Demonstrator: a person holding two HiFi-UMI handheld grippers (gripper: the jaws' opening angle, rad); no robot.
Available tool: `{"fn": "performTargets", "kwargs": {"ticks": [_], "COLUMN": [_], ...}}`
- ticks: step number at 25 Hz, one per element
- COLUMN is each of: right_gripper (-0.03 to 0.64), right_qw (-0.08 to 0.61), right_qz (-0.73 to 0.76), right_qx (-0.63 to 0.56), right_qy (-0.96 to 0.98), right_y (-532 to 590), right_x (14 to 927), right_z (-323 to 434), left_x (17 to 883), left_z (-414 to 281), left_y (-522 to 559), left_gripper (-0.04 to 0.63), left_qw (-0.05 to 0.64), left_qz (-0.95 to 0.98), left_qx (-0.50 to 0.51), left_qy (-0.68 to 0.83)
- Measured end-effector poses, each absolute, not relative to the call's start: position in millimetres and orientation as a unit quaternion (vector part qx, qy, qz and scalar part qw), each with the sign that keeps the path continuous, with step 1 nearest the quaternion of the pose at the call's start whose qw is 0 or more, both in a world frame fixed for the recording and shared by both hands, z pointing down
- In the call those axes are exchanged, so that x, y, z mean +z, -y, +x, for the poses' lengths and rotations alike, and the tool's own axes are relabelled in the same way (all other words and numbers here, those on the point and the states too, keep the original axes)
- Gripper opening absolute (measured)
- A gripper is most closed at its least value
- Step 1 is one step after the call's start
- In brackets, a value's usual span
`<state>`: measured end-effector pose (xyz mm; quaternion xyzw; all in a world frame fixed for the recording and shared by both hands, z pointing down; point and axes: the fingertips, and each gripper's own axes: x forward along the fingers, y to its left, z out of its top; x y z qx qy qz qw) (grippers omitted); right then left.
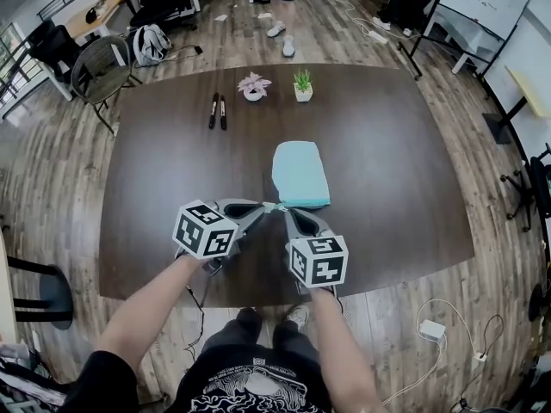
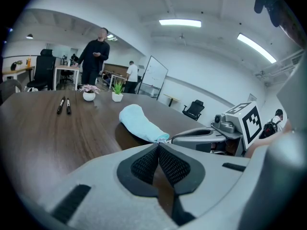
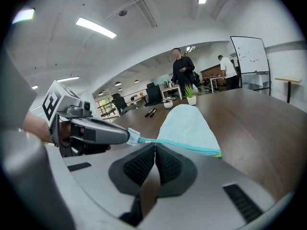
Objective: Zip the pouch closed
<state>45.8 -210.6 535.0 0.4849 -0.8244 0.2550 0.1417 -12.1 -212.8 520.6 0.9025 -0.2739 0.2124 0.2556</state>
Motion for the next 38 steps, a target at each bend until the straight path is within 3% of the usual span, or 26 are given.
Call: {"fn": "performTargets", "kwargs": {"ticks": [38], "right_gripper": [0.003], "right_qw": [0.167], "right_qz": [0.537], "right_qx": [0.274], "right_qy": [0.781], "right_y": [213], "right_x": [561], "right_z": [91], "left_x": [544], "left_z": [-73], "left_y": [243], "left_gripper": [0.012], "left_qw": [0.265], "left_qz": [0.849], "left_qx": [0.213], "left_qy": [0.405]}}
